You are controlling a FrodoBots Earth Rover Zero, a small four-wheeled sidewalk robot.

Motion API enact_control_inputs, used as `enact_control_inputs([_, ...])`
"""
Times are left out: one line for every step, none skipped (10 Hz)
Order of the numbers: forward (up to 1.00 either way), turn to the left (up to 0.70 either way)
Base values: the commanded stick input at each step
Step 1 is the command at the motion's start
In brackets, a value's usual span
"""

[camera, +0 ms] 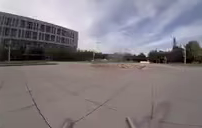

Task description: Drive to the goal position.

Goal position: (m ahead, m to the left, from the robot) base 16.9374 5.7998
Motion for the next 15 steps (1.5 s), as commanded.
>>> enact_control_inputs([1.0,0.0])
enact_control_inputs([1.0,0.0])
enact_control_inputs([1.0,0.0])
enact_control_inputs([1.0,0.0])
enact_control_inputs([1.0,0.0])
enact_control_inputs([1.0,0.0])
enact_control_inputs([1.0,0.0])
enact_control_inputs([1.0,0.0])
enact_control_inputs([1.0,0.0])
enact_control_inputs([1.0,0.0])
enact_control_inputs([1.0,0.0])
enact_control_inputs([1.0,0.17])
enact_control_inputs([1.0,0.27])
enact_control_inputs([1.0,0.27])
enact_control_inputs([1.0,0.27])
